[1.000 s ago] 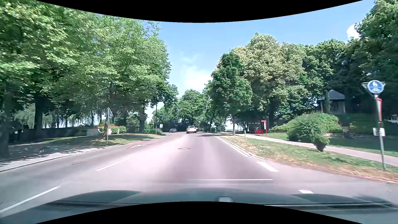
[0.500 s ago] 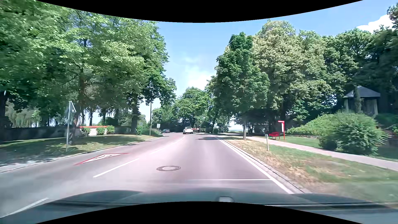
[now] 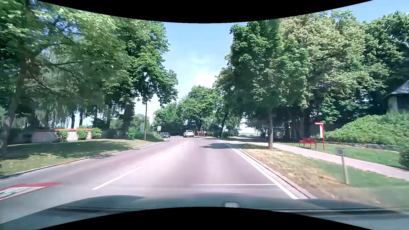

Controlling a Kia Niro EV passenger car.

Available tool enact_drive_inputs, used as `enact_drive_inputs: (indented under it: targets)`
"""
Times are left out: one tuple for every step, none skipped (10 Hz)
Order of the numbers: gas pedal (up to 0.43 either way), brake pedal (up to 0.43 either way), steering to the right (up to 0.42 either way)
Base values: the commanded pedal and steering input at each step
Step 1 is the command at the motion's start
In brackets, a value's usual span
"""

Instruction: Follow the waypoints while adhering to traffic rules and regulations

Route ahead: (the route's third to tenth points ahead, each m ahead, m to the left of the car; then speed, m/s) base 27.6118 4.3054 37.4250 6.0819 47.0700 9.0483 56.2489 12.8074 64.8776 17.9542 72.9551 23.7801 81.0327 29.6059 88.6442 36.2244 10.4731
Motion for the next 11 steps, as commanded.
enact_drive_inputs:
  targets:
    - [0.189,0.000,-0.018]
    - [0.177,0.000,-0.018]
    - [0.177,0.000,-0.018]
    - [0.177,0.000,-0.018]
    - [0.177,0.000,-0.018]
    - [0.177,0.000,-0.018]
    - [0.177,0.000,-0.018]
    - [0.177,0.000,-0.018]
    - [0.177,0.000,-0.019]
    - [0.177,0.000,-0.020]
    - [0.177,0.000,-0.022]
